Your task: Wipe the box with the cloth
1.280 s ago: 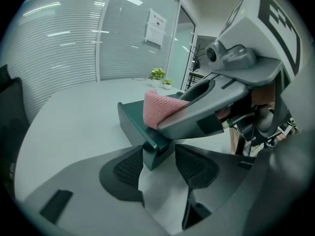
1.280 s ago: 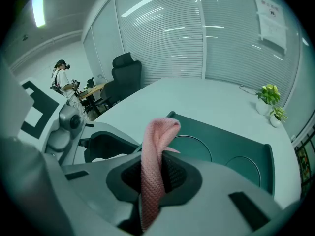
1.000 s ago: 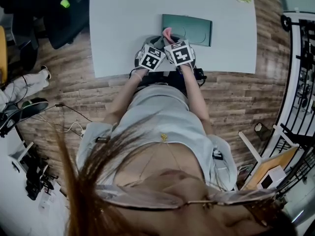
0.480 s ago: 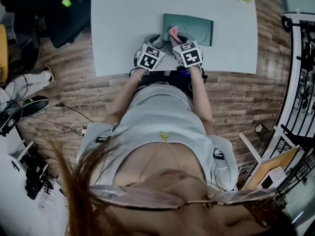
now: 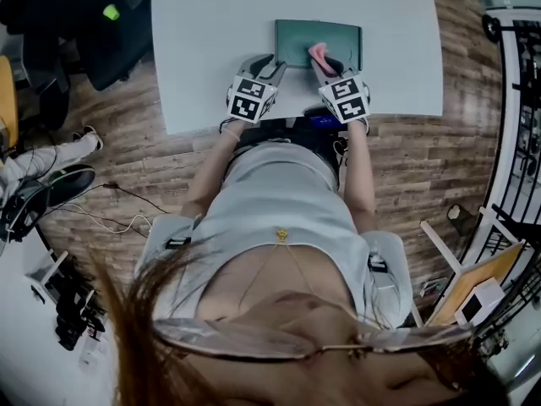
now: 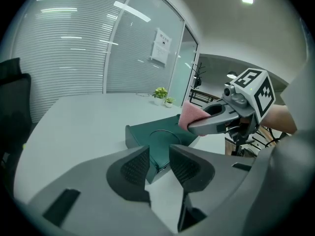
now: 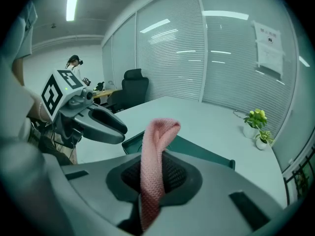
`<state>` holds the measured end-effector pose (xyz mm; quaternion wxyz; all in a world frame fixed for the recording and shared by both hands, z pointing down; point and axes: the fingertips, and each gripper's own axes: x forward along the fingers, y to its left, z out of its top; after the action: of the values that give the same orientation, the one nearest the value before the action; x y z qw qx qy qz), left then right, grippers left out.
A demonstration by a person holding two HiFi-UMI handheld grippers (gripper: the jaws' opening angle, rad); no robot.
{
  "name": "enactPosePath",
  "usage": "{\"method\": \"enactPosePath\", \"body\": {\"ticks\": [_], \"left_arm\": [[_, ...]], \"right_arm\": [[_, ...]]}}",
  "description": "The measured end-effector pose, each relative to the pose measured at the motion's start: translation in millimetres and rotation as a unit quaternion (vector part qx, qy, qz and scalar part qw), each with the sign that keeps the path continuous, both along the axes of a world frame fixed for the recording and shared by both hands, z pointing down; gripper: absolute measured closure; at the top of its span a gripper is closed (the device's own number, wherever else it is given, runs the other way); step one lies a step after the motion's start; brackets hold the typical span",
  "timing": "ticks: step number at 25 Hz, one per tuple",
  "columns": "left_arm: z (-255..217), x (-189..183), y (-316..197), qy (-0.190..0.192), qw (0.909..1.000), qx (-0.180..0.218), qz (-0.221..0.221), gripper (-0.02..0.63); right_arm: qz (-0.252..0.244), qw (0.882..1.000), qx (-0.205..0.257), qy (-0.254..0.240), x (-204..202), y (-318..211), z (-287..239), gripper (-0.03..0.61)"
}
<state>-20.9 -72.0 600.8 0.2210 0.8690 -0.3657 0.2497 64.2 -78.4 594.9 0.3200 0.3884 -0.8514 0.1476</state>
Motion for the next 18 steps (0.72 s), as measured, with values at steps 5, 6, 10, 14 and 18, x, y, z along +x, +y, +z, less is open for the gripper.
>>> {"method": "enactPosePath", "body": {"ticks": [5,6,10,14,18], "left_arm": [[-12,9,3,0.011,0.9998,0.014,0.009,0.519],[-16,12,5,0.017,0.9997,0.016,0.011,0.525],[-33,23,8,0.041,0.9984,0.032,0.019,0.554],[-49,31,13,0.06,0.9964,0.051,0.033,0.566],[-69,34,14,0.069,0.9938,0.076,0.043,0.571]], "right_arm": [[0.006,1.0,0.022,-0.008,8,9,-5,0.532],[0.007,1.0,0.025,-0.009,10,11,-6,0.532],[-0.002,0.999,0.048,-0.025,15,16,-16,0.532],[-0.02,0.995,0.078,-0.058,13,22,-32,0.532],[-0.029,0.99,0.117,-0.08,10,25,-56,0.532]]}}
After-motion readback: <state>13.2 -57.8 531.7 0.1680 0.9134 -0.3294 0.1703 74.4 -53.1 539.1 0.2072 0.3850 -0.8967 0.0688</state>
